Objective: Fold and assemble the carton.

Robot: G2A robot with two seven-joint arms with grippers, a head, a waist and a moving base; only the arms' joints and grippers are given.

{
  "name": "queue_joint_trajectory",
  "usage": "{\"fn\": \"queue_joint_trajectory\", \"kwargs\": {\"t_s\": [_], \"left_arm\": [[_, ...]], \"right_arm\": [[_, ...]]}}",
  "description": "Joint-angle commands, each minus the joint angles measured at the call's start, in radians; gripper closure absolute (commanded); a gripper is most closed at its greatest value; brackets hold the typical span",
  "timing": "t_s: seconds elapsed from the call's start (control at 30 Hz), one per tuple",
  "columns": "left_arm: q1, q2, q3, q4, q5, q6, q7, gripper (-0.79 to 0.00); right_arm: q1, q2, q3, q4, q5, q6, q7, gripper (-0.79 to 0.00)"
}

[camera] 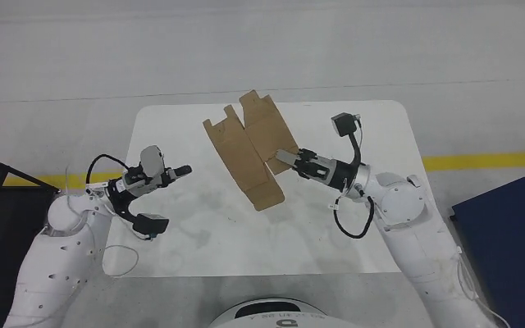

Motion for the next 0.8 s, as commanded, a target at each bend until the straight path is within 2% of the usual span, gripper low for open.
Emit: {"fn": "queue_joint_trajectory", "kwargs": {"t_s": [0.0, 0.03, 0.1, 0.47, 0.5, 0.57, 0.77], "left_arm": [[-0.047, -0.011, 0.061, 0.051, -0.167, -0.098, 0.009, -0.785], [-0.066, -0.016, 0.087, 0.078, -0.234, -0.182, 0.009, -0.785], [-0.104, -0.021, 0.110, 0.120, -0.246, -0.236, 0.001, -0.785], [-0.111, -0.028, 0.127, 0.136, -0.298, -0.250, 0.010, -0.785], [-0.097, -0.034, 0.134, 0.133, -0.394, -0.284, -0.006, -0.785], [-0.085, -0.037, 0.137, 0.145, -0.432, -0.336, -0.071, -0.785], [-0.046, -0.048, 0.131, 0.158, -0.816, -0.677, -0.298, -0.785]], "right_arm": [[0.005, 0.000, -0.005, 0.006, -0.002, 0.000, -0.005, 0.000], [0.004, 0.000, -0.005, 0.009, -0.002, -0.001, -0.009, 0.000], [-0.002, 0.001, -0.004, 0.006, 0.000, -0.005, -0.018, 0.000], [-0.024, 0.006, 0.006, -0.023, -0.056, 0.018, -0.032, 0.000], [-0.024, 0.006, 0.006, -0.023, -0.056, 0.018, -0.032, 0.000], [-0.024, 0.006, 0.006, -0.023, -0.056, 0.018, -0.032, 0.000], [-0.017, 0.007, -0.013, -0.023, -0.086, 0.027, -0.040, 0.000]]}}
